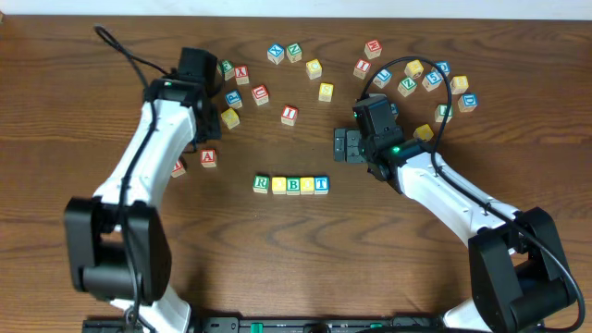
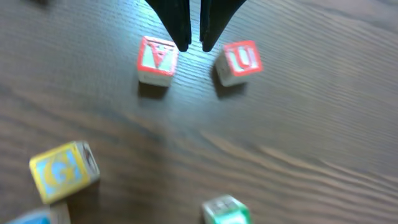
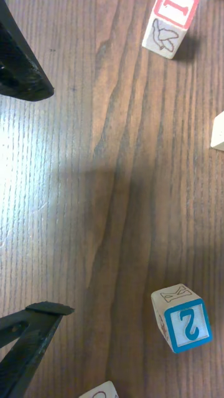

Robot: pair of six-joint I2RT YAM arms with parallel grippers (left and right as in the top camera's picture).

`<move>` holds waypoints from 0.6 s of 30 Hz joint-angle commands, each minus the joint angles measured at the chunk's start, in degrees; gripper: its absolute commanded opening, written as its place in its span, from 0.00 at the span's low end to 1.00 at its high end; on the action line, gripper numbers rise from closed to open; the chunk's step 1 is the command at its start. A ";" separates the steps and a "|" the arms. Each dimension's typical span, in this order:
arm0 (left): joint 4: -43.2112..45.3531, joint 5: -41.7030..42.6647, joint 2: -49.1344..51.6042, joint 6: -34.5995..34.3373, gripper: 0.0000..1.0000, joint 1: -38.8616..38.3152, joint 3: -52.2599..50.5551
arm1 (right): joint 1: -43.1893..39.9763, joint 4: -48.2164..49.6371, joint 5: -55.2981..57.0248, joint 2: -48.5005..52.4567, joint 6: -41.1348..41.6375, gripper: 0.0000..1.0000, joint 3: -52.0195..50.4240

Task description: Spell out ROBOT

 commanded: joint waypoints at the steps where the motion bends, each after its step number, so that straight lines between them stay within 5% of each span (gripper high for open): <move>1: -0.24 4.24 -0.79 -1.01 0.08 -0.15 -0.24 | -0.13 -0.55 0.76 -0.57 -1.60 0.99 1.07; 9: -3.65 11.17 -4.92 -0.31 0.08 -1.81 -0.63 | -0.15 -0.90 1.79 -0.57 -1.73 0.99 1.07; 18: 4.61 7.80 -12.39 -2.89 0.08 -7.89 -11.74 | -0.15 -1.42 1.81 -0.57 -1.73 0.99 1.07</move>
